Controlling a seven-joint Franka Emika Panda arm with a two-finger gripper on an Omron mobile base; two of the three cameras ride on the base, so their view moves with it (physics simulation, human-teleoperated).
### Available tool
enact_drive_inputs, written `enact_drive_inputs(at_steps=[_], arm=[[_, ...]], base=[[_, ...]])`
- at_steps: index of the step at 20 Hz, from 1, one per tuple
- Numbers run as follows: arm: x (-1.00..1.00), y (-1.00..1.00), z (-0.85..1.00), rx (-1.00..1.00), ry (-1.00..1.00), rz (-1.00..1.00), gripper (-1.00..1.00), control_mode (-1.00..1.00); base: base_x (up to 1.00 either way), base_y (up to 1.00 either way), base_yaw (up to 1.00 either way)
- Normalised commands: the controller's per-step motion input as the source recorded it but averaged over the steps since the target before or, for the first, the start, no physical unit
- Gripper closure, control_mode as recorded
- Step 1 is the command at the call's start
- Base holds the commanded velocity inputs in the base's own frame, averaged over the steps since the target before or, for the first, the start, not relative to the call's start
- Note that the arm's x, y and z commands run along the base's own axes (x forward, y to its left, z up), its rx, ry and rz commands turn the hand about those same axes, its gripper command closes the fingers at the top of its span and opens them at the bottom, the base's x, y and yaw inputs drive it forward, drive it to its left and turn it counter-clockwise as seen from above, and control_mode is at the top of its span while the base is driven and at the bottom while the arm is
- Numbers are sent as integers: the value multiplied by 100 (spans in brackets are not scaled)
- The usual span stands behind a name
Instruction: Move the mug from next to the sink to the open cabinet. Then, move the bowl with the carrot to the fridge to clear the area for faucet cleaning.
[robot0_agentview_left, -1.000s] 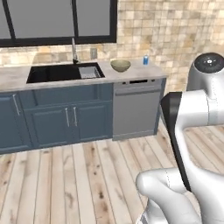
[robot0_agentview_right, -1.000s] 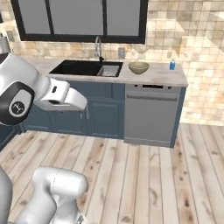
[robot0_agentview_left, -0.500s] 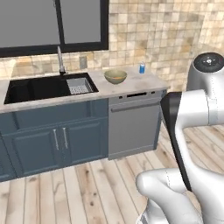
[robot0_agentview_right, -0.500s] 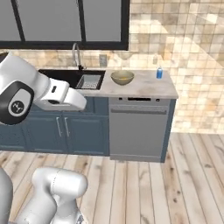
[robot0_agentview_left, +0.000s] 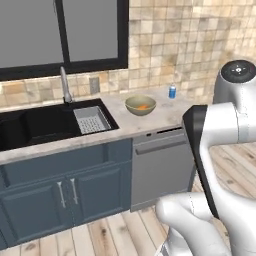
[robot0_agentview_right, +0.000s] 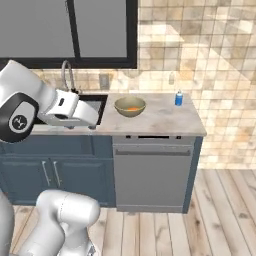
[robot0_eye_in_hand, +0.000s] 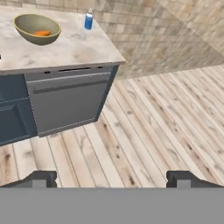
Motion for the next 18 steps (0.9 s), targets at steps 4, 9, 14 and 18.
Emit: enact_drive_inputs(at_steps=[4, 9, 14, 18], arm=[[0, 0, 0, 0, 0, 0, -100, 100], [0, 0, 0, 0, 0, 0, -100, 100], [0, 0, 0, 0, 0, 0, -100, 100], [0, 0, 0, 0, 0, 0, -100, 100]], base=[[100, -16, -1], [100, -3, 0], [100, -36, 0], [83, -72, 3]])
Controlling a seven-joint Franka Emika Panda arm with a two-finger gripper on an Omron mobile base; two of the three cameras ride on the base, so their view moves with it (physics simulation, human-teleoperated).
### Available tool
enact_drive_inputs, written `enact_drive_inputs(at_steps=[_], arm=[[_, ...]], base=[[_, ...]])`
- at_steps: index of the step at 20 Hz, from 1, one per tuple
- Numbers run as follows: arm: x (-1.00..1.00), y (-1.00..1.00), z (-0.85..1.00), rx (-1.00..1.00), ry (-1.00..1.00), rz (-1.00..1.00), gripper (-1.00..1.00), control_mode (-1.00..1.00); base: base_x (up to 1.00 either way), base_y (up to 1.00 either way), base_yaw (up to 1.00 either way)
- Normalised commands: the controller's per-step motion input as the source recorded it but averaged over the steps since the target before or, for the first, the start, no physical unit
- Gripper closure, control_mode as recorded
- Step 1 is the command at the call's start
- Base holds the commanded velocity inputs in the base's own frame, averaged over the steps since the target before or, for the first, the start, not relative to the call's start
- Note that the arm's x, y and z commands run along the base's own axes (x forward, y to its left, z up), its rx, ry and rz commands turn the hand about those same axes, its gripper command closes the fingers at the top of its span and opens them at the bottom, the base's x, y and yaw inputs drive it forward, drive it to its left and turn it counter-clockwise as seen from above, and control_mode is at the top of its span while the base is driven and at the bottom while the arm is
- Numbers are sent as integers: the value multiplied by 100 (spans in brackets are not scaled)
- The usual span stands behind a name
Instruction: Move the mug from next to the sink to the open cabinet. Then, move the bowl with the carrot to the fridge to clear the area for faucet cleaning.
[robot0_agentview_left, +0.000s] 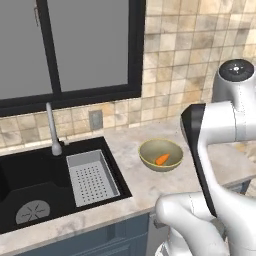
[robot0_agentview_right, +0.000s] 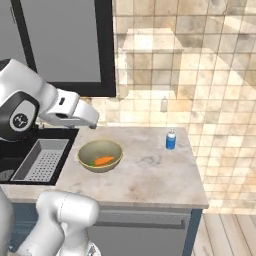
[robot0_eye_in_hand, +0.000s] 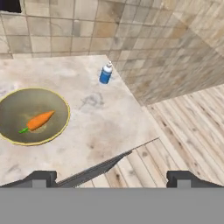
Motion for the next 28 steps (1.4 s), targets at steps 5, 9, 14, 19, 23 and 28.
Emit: enact_drive_inputs(at_steps=[5, 9, 14, 19, 23, 28], arm=[[41, -92, -38, 32, 13, 9, -100, -100], [83, -32, -70, 49, 31, 6, -100, -100], [94, 21, -53, 34, 32, 0, -100, -100], [100, 35, -37, 18, 44, 0, -100, -100], [51, 23, -10, 8, 33, 1, -100, -100], [41, 5, -89, -4, 8, 0, -100, -100]], base=[[0, 0, 0], [0, 0, 0], [0, 0, 0], [0, 0, 0], [0, 0, 0], [0, 0, 0]])
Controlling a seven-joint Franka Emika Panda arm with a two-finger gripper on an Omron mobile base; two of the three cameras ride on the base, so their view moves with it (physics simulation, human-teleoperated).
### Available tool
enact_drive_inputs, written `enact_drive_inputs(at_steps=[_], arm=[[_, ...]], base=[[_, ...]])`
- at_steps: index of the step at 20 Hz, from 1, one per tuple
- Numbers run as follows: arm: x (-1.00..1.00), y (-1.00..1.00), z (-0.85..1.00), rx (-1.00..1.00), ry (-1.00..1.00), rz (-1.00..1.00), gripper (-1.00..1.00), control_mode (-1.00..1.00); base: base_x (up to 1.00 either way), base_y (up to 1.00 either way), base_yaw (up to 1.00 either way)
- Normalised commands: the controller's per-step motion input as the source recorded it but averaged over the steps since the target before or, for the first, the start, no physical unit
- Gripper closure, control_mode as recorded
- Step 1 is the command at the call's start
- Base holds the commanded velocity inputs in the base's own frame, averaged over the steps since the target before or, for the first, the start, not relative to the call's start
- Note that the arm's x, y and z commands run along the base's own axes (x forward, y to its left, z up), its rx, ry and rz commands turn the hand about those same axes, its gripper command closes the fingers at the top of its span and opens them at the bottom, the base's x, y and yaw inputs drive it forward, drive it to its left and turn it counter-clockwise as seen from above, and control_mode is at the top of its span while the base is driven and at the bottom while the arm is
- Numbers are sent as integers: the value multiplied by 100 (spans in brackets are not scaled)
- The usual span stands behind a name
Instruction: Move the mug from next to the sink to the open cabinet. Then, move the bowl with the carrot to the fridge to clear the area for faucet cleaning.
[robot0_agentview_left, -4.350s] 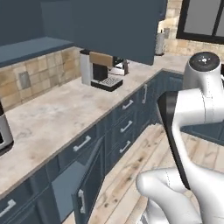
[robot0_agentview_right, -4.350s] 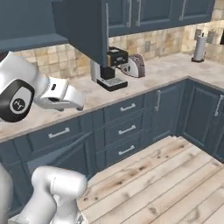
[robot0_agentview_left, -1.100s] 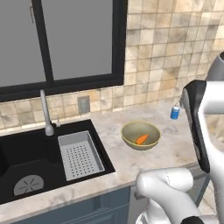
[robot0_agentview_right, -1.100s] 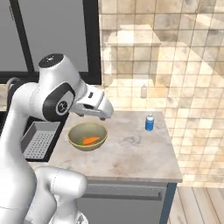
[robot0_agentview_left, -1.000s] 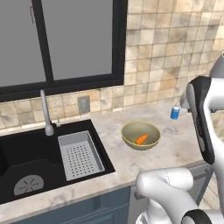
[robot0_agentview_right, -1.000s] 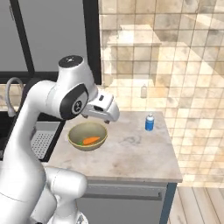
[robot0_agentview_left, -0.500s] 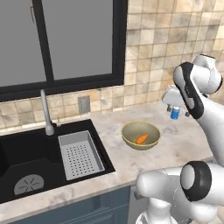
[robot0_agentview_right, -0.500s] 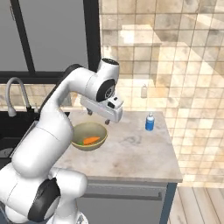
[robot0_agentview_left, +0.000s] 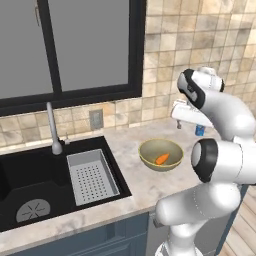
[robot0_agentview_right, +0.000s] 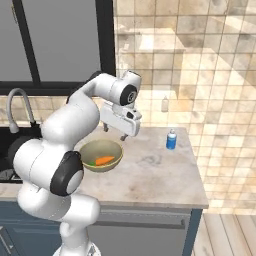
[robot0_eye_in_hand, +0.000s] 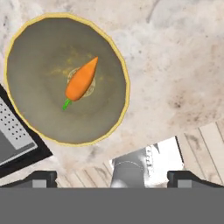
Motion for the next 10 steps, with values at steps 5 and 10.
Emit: enact_drive_inputs(at_steps=[5, 10], arm=[[32, -5, -67, -1, -10, -2, -100, -100], [43, -14, -42, 0, -1, -3, -100, -100]], base=[[0, 0, 0], [0, 0, 0]])
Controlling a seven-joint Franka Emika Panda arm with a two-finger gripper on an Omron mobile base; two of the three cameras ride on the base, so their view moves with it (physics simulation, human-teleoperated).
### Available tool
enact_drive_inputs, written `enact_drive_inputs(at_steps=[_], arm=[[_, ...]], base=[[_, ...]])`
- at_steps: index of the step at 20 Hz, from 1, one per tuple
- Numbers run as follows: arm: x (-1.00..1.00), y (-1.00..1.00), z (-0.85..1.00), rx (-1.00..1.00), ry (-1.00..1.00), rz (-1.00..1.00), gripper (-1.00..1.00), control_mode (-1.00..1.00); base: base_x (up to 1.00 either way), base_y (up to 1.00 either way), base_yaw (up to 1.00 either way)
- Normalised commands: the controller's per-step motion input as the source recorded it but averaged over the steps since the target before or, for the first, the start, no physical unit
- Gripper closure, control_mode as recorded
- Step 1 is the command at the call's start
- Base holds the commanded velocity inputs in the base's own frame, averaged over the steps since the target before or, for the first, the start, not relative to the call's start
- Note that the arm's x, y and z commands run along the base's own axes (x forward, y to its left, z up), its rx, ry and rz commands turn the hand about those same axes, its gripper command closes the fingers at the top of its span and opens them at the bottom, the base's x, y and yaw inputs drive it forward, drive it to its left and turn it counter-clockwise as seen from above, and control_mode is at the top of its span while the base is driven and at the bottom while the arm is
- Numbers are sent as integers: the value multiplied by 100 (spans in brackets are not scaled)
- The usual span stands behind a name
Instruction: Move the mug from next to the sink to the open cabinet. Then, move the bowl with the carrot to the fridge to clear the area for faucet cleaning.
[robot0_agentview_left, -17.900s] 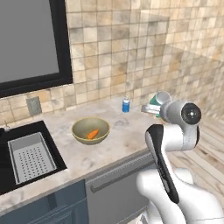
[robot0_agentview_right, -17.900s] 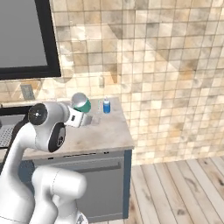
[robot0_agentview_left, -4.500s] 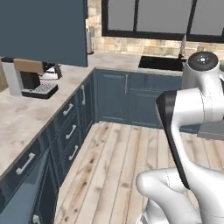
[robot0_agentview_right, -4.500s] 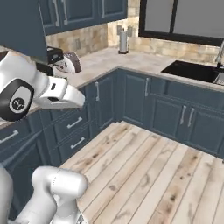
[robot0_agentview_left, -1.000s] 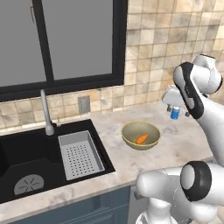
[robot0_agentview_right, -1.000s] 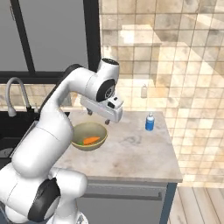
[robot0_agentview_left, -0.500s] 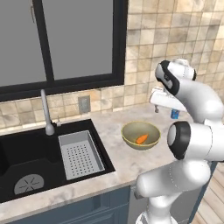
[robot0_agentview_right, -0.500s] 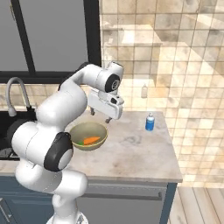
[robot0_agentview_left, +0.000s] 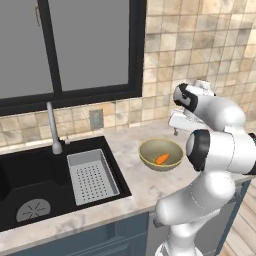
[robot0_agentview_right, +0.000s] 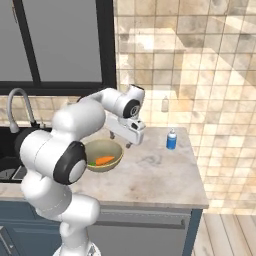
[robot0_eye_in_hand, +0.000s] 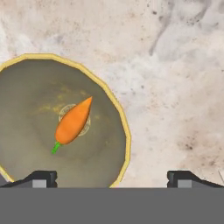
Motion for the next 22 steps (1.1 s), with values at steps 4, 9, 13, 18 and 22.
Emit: enact_drive_inputs(at_steps=[4, 9, 13, 18, 22], arm=[[49, -5, -45, 0, 0, -2, -100, -100], [16, 0, -34, 0, 2, 0, -100, -100], [0, 0, -40, 0, 1, 0, -100, -100], [-6, 0, -38, 0, 0, 0, -100, -100], [-8, 4, -18, 0, -1, 0, -100, -100]], base=[[0, 0, 0], [0, 0, 0], [0, 0, 0], [0, 0, 0], [0, 0, 0]])
